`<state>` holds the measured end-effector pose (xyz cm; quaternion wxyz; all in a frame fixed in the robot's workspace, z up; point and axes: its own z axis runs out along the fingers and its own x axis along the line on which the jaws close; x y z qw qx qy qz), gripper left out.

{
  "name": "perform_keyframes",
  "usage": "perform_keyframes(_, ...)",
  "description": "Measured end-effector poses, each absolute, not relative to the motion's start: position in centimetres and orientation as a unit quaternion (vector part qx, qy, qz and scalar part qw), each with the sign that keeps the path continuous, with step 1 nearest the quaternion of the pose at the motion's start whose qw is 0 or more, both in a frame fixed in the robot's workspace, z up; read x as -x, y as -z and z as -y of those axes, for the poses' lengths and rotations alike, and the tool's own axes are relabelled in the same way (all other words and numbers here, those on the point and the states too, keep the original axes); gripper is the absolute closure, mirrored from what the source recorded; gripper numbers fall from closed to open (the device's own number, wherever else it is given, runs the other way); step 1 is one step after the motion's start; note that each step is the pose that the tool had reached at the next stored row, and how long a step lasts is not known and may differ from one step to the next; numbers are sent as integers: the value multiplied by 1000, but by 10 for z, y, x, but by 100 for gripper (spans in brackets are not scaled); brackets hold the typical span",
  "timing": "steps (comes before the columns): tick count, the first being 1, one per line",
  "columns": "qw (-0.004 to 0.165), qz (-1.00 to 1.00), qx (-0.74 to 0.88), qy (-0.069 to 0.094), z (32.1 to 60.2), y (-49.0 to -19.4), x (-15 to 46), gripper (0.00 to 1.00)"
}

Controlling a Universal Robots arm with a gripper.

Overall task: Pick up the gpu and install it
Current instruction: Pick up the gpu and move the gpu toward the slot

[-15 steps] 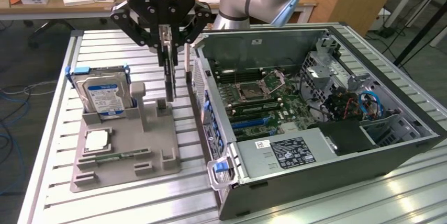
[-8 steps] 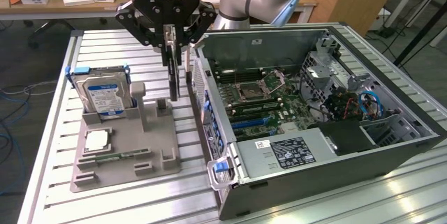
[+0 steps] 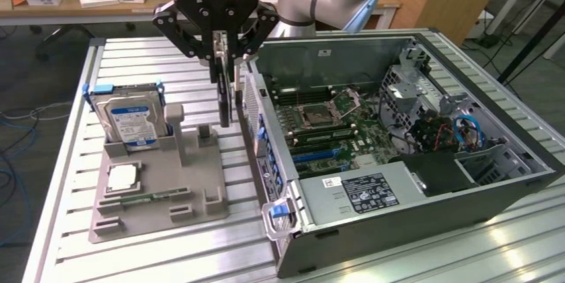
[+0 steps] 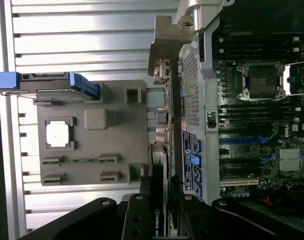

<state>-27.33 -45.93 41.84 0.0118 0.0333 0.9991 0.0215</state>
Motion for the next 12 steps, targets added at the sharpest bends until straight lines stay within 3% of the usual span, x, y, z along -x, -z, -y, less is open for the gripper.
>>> perform_keyframes(12,12,-999,-33,-21,459,-418,267,74)
